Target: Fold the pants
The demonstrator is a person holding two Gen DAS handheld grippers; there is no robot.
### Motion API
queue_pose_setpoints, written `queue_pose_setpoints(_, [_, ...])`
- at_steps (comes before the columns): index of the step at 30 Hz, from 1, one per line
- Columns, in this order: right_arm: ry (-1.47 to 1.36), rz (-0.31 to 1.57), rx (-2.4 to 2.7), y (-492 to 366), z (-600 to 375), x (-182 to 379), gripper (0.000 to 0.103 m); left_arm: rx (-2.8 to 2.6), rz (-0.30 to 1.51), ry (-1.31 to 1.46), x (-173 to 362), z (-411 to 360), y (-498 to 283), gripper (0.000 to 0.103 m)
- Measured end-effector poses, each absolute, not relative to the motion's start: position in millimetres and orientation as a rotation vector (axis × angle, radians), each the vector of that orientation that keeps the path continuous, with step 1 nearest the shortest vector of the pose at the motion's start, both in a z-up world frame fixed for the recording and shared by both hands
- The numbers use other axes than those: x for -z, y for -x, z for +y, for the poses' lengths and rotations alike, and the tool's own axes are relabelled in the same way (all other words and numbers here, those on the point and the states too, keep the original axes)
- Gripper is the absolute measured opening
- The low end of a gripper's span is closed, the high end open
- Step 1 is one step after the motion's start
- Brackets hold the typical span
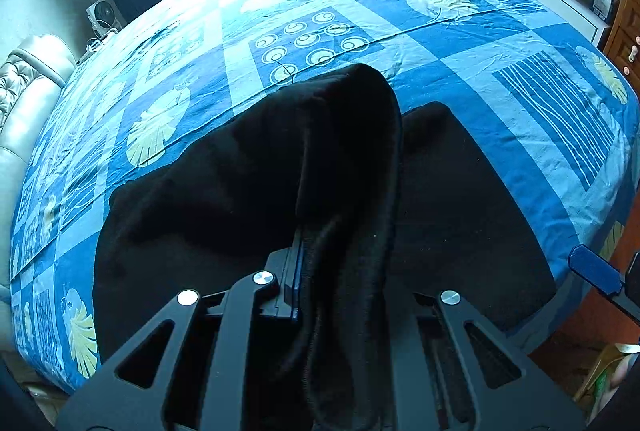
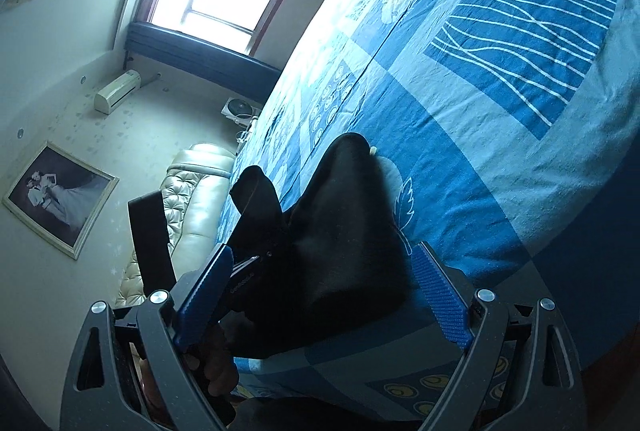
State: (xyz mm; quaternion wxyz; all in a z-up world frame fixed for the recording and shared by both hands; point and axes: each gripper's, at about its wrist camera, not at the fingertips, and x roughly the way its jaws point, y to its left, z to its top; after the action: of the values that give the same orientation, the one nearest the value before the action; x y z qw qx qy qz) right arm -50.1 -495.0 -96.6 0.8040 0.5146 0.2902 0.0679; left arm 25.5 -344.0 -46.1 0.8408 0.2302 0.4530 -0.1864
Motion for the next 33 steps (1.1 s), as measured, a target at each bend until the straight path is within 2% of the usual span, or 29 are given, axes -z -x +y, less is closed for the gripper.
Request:
queue_pose_setpoints(10, [-1.113,0.630,-0.133,52,-497,99,0.090,0.372,0.934,-0.533,57,-352,-22,0.012])
queue_pose_setpoints(14, [-1.114,0.635,-0.125,53,-497,98,0.090,0.379,0.926,-0.554,59,-355,-20,0.016])
queue_pose_setpoints(19, [-1.104,0.635,-0.105,55,-500,95,0.090,0.414,0.914,-0.566,57,-360,-14,0.033])
queue_pose_setpoints(21, [-1.103,0.634,-0.094,56,-501,93,0.090,0.443,0.921,-0.548,56,-361,-12,0.050])
queue_pose_setpoints(22, [-1.100,0.634,-0.089,57,-502,92,0.090,0.456,0.927,-0.533,55,-361,-11,0.052])
queue_pose_setpoints(24, [-1.091,0.632,-0.079,57,-502,89,0.090,0.474,0.931,-0.525,53,-362,-7,0.063])
queue_pose_setpoints(30, [-1.058,0.628,-0.068,55,-500,74,0.090,0.505,0.897,-0.508,33,-356,3,0.075])
queue_pose_setpoints(33, [-1.035,0.631,-0.089,49,-493,64,0.090,0.533,0.893,-0.442,17,-338,3,0.078])
